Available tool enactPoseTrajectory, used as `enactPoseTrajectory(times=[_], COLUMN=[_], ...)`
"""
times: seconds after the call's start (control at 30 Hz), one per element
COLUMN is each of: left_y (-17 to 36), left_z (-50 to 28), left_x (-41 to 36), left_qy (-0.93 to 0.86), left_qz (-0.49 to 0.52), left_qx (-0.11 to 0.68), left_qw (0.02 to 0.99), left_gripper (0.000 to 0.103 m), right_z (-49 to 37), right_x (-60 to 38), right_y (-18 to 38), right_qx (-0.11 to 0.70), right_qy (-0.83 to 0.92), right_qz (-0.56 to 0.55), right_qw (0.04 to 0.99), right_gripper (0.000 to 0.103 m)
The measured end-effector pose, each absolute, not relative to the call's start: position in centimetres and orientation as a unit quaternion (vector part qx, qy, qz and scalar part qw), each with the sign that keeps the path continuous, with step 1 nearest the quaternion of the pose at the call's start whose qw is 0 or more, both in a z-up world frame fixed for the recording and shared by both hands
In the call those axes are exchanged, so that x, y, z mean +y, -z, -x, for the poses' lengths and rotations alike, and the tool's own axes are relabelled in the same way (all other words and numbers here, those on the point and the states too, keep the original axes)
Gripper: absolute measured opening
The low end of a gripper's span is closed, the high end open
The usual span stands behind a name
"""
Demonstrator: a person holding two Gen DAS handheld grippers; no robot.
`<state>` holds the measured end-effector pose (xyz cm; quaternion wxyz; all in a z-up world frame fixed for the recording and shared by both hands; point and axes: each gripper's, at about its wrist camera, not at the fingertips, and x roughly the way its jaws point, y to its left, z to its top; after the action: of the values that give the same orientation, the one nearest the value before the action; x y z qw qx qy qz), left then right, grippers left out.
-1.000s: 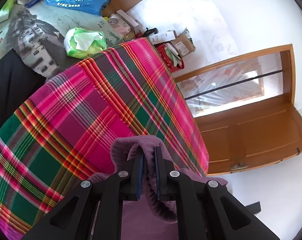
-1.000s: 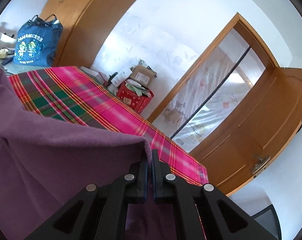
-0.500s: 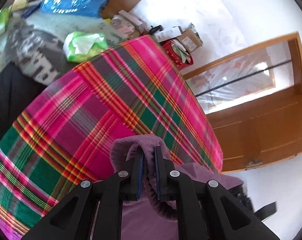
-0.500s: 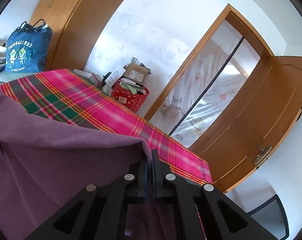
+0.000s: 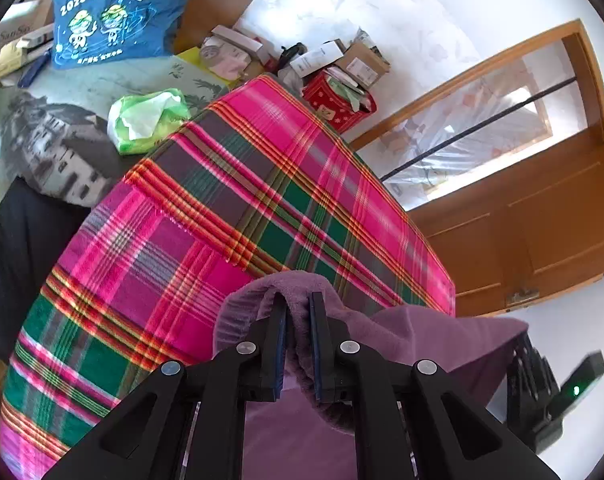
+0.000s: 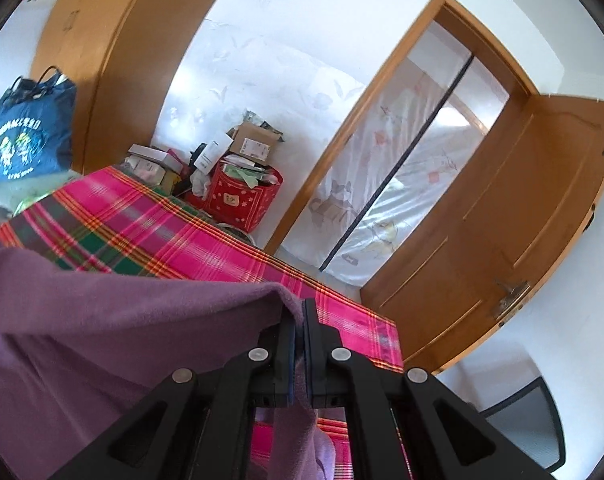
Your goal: Fold clothes
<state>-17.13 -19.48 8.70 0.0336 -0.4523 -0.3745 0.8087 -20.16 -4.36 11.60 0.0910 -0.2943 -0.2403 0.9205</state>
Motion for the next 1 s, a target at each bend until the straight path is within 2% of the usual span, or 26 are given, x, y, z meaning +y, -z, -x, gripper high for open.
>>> enactPoseTrajectory(times=[0.27, 0.7, 0.77, 0.8, 0.83, 0.9, 1.0], left_y=[-4.4, -1.1, -1.0, -1.0, -1.1, -1.2, -1.2], left_z=[18.5, 22.1, 21.8, 21.7, 21.4, 20.8, 19.6], left_x=[-21.3, -20.7, -20.8, -20.9, -21.0, -21.3, -21.8], left_qy=[-0.78, -0.769, -0.77, -0.77, -0.771, -0.773, -0.772], left_qz=[0.476, 0.501, 0.501, 0.502, 0.501, 0.501, 0.503], left_qx=[-0.407, -0.397, -0.394, -0.393, -0.392, -0.389, -0.387], left_qw=[-0.006, -0.027, -0.026, -0.026, -0.027, -0.028, -0.03], left_gripper=[0.011, 0.013, 0.016, 0.021, 0.026, 0.027, 0.03], right_z=[25.1, 32.3, 32.4, 32.4, 32.5, 32.3, 31.8], right_x=[-4.8, -4.3, -4.3, -4.1, -4.0, -3.5, -2.4], right_y=[-6.5, 0.0, 0.8, 1.1, 1.4, 1.6, 1.3], right_qx=[-0.217, -0.199, -0.183, -0.175, -0.167, -0.154, -0.124], right_qy=[-0.907, -0.885, -0.885, -0.883, -0.881, -0.879, -0.875], right_qz=[0.352, 0.413, 0.422, 0.43, 0.439, 0.448, 0.466], right_qw=[0.076, 0.084, 0.071, 0.063, 0.056, 0.051, 0.046], right_gripper=[0.003, 0.003, 0.003, 0.003, 0.005, 0.008, 0.018])
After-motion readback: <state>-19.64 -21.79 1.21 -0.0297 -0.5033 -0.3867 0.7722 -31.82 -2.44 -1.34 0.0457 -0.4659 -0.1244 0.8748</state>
